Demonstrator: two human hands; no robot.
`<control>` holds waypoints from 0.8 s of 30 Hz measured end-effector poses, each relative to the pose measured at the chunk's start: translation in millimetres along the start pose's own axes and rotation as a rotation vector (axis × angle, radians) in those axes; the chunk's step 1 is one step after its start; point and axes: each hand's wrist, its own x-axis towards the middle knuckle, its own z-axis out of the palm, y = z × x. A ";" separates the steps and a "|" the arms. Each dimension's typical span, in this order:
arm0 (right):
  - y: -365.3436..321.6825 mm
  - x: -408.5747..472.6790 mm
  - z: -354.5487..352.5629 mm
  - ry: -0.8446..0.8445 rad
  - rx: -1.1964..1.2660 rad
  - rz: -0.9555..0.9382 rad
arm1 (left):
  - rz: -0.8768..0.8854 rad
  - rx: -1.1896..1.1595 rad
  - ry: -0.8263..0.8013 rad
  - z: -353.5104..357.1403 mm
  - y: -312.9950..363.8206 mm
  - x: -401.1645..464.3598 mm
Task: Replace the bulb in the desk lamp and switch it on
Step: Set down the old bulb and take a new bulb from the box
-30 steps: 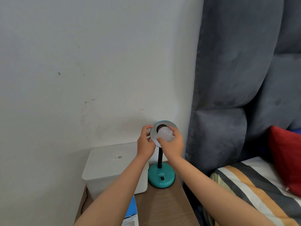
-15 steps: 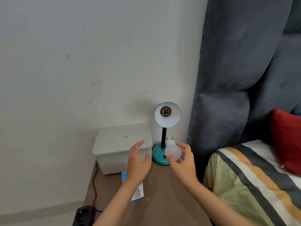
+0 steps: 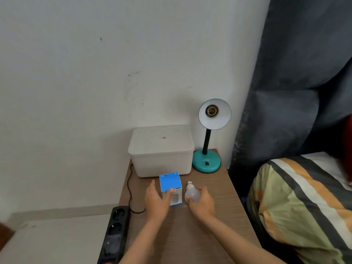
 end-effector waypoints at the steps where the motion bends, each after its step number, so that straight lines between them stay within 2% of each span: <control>1: -0.9 2.3 2.3 -0.005 -0.017 -0.007 | -0.009 -0.008 -0.001 1.1 -0.4 1.2; 6: -5.5 11.9 7.2 -0.050 -0.074 -0.003 | 0.030 -0.046 -0.011 6.8 -5.8 3.9; 8: -6.7 12.3 5.1 0.007 -0.109 -0.050 | 0.047 -0.056 -0.003 7.6 -4.2 2.3; 11: -11.0 6.2 -1.9 0.176 -0.044 -0.326 | 0.077 -0.070 0.001 9.4 -4.9 0.6; 14: -22.8 -3.6 -5.8 0.153 0.029 -0.453 | 0.095 -0.082 0.006 11.2 -9.2 -0.4; 20: -38.4 -2.0 4.1 -0.058 0.049 -0.296 | 0.117 -0.083 0.029 11.1 -10.7 -2.7; 24: -39.5 0.5 5.8 -0.119 0.050 -0.254 | 0.132 -0.063 0.031 8.8 -10.9 -4.2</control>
